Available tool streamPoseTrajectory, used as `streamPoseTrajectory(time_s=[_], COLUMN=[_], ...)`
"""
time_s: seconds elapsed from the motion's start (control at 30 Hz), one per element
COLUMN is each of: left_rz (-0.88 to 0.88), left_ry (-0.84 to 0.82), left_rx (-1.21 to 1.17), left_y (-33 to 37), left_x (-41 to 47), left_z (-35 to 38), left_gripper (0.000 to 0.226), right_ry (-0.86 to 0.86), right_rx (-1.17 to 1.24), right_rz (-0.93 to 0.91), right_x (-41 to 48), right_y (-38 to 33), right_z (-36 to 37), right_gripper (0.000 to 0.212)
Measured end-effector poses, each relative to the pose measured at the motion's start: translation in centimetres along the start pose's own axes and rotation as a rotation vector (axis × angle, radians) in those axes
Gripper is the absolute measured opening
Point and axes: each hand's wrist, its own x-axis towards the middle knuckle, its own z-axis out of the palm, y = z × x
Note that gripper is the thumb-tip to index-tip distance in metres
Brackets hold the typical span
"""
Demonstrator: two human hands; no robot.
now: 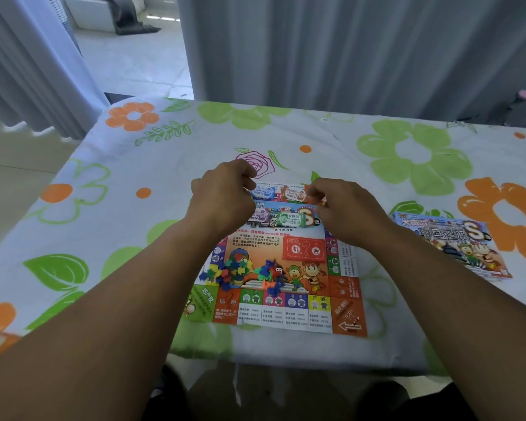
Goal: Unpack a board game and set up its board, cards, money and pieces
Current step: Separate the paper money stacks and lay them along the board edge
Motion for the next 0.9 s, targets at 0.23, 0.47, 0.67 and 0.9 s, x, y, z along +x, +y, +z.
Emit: streamPoseTrajectory(time_s=[0.23,0.47,0.67,0.9], left_rz=[-0.058,-0.109,-0.089,-0.060], left_ry=[0.014,0.048,0.006,-0.100], left_rx=[-0.053,-0.129,-0.160,-0.083], left_y=[0.3,0.1,0.2,0.1], left_x=[-2.7,-5.7,-7.8,-10.2], left_z=[-2.2,-4.0,-4.2,-4.1], left_gripper=[0.053,0.048,0.045,0.037], right_ry=[0.024,0.014,-0.047,-0.123], right_rx=[0.055,0.082,0.089,0.014], right_rz=[-0.007,-0.135,-0.173,-0.166], right_x=[-1.7,-3.8,-5.2,-6.9], right_y=[-0.9,-3.2,-4.5,-4.2], right_z=[-0.8,-0.3,0.2,0.5], right_gripper=[0.012,0.017,0.018,0.010])
